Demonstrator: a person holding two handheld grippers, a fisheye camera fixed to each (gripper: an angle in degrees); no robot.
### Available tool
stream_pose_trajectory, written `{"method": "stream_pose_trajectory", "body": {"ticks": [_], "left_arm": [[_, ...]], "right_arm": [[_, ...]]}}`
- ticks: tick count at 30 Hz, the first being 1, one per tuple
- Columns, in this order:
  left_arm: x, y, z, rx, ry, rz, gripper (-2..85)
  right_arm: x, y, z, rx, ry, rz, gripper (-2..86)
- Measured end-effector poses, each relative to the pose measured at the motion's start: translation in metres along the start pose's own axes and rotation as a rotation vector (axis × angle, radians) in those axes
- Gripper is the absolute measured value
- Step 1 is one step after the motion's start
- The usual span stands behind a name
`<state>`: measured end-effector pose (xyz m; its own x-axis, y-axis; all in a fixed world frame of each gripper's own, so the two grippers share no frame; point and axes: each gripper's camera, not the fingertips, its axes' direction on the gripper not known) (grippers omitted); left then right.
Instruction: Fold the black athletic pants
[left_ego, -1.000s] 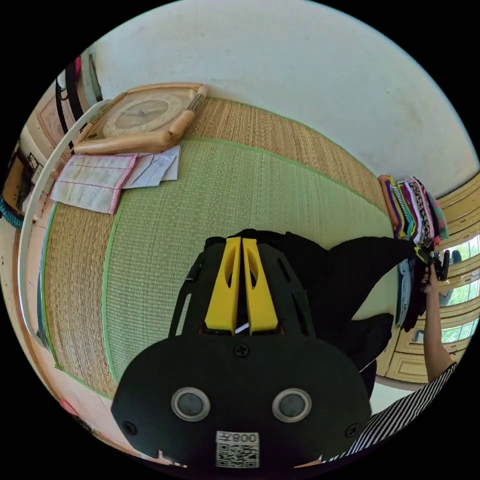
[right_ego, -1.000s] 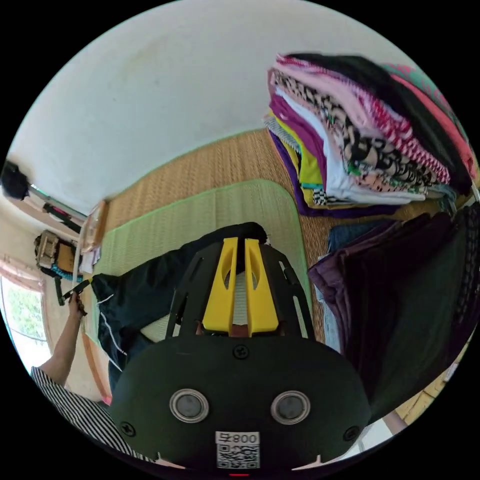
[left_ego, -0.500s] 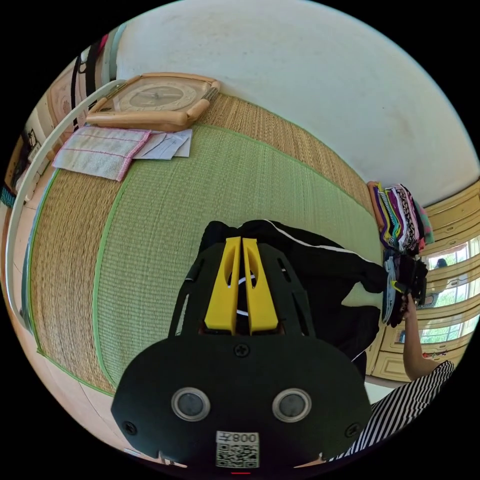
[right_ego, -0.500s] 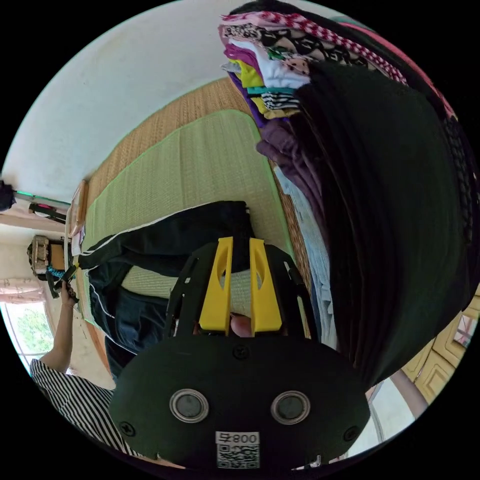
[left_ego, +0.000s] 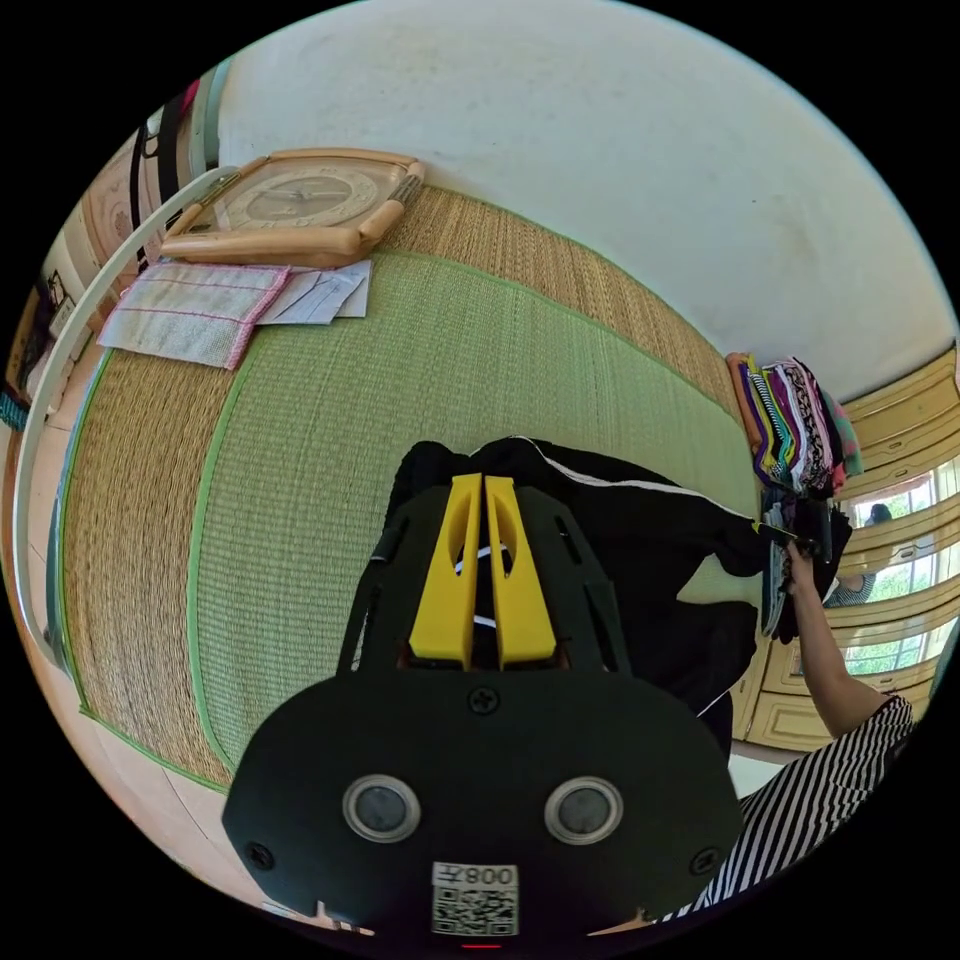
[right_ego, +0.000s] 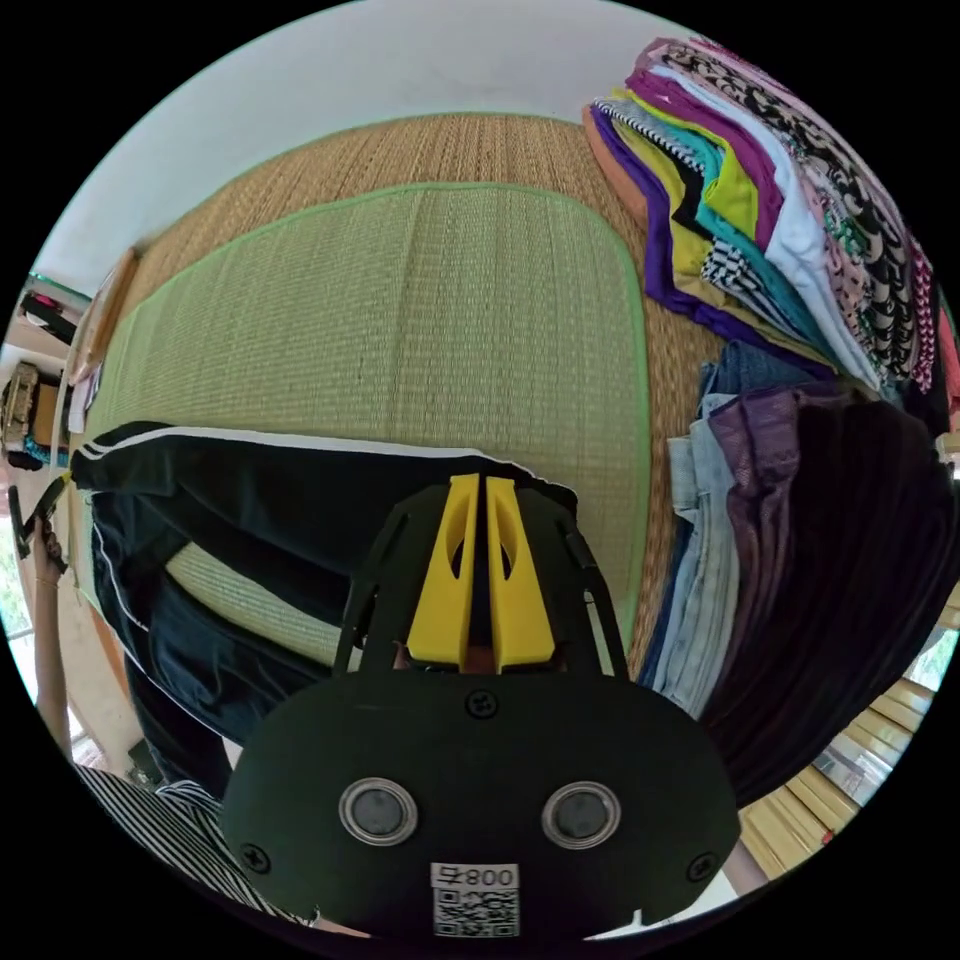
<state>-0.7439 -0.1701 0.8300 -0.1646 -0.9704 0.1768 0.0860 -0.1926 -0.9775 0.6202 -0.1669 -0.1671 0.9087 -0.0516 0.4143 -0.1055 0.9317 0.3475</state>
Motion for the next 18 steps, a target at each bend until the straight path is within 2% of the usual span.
{"method": "stream_pose_trajectory", "body": {"ticks": [4, 7, 9, 13, 15, 18], "left_arm": [[0.016, -0.001, -0.032, 0.117, 0.051, -0.013, 0.3], [0.027, -0.015, -0.035, 0.157, 0.052, -0.05, 0.3], [0.031, -0.026, -0.023, 0.147, 0.056, -0.101, 0.3], [0.052, -0.036, 0.009, 0.07, -0.077, -0.188, 0.3], [0.066, -0.028, 0.01, 0.091, -0.057, -0.169, 0.2], [0.094, -0.007, 0.008, 0.111, -0.057, -0.101, 0.2]], "right_arm": [[0.005, 0.008, -0.049, 0.215, -0.095, 0.05, 0.7], [0.01, -0.009, -0.067, 0.308, -0.148, 0.096, 1.1], [0.004, -0.033, -0.059, 0.264, -0.156, 0.105, 1.8], [-0.017, -0.076, -0.019, 0.124, -0.055, 0.175, 4.9], [-0.028, -0.078, -0.01, 0.14, -0.094, 0.182, 5.5], [-0.069, -0.064, 0.002, 0.201, -0.2, 0.076, 5.0]]}}
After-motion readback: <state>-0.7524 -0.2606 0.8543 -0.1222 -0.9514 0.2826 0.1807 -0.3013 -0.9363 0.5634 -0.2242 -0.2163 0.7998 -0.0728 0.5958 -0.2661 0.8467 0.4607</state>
